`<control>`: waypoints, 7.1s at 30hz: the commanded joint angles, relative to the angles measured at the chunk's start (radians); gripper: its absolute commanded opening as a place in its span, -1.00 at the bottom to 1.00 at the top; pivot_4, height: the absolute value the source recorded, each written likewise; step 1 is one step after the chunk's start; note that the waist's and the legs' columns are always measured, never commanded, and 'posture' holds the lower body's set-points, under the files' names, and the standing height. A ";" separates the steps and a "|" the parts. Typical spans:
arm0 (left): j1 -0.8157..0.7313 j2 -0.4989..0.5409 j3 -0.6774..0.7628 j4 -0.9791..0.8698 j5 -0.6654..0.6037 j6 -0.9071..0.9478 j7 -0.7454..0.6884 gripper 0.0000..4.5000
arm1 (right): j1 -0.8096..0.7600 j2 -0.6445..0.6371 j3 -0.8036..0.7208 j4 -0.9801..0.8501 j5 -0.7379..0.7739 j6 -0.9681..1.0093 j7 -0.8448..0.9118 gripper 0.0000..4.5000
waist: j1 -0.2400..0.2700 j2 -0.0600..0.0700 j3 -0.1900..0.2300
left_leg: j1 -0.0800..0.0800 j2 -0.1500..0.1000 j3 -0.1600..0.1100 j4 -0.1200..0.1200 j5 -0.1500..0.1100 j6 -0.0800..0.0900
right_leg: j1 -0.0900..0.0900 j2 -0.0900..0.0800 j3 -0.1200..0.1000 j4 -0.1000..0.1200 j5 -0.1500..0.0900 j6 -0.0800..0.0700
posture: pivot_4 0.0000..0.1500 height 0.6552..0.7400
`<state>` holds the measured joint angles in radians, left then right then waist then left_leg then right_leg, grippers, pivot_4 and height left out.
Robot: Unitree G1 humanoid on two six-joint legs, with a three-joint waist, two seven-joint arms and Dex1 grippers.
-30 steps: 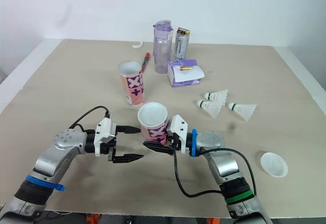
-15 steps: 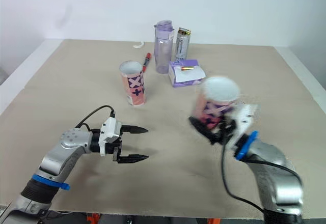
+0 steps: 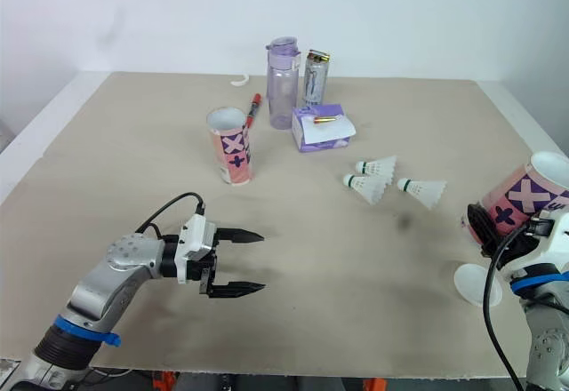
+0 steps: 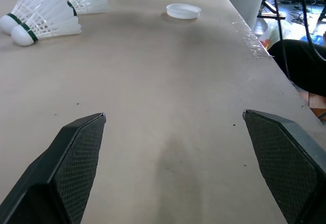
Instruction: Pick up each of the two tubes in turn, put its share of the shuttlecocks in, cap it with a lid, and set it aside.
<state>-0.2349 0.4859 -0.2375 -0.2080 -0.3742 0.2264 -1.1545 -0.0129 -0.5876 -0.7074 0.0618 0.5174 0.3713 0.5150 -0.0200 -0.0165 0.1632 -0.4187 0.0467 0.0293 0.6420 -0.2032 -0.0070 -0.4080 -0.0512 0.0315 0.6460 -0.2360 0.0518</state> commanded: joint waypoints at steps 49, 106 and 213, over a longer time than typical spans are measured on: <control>-0.041 0.006 -0.001 -0.062 -0.043 0.063 0.021 1.00 | 0.060 -0.037 -0.036 0.146 -0.023 -0.162 -0.205 0.99 | -0.006 0.006 0.000 | 0.001 -0.003 0.005 0.000 0.000 0.001 | 0.001 0.028 0.052 0.000 -0.004 0.005 | 1.00 1.00; -0.067 -0.052 0.281 0.169 0.012 0.094 0.467 1.00 | -0.383 0.005 0.698 0.025 -0.110 -0.302 0.600 0.99 | -0.001 -0.001 0.004 | -0.002 -0.002 0.002 0.002 0.001 -0.001 | 0.000 0.030 0.049 0.001 0.000 0.009 | 1.00 1.00; -0.543 -0.107 0.146 0.849 0.283 -0.466 -0.026 0.48 | -0.147 -0.006 0.663 -0.416 -0.069 -0.161 0.424 1.00 | -0.002 -0.002 0.004 | -0.008 -0.002 -0.001 0.008 0.000 -0.001 | -0.001 0.031 0.048 0.003 0.003 0.005 | 1.00 1.00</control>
<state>-0.8184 0.3317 -0.0644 0.8224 -0.0705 -0.2898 -1.1101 -0.1803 -0.5741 -0.0371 -0.2962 0.4193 0.2155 0.9145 -0.0217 -0.0190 0.1675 -0.4268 0.0450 0.0280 0.6503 -0.2032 -0.0084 -0.4090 -0.0197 0.0788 0.6488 -0.2327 0.0560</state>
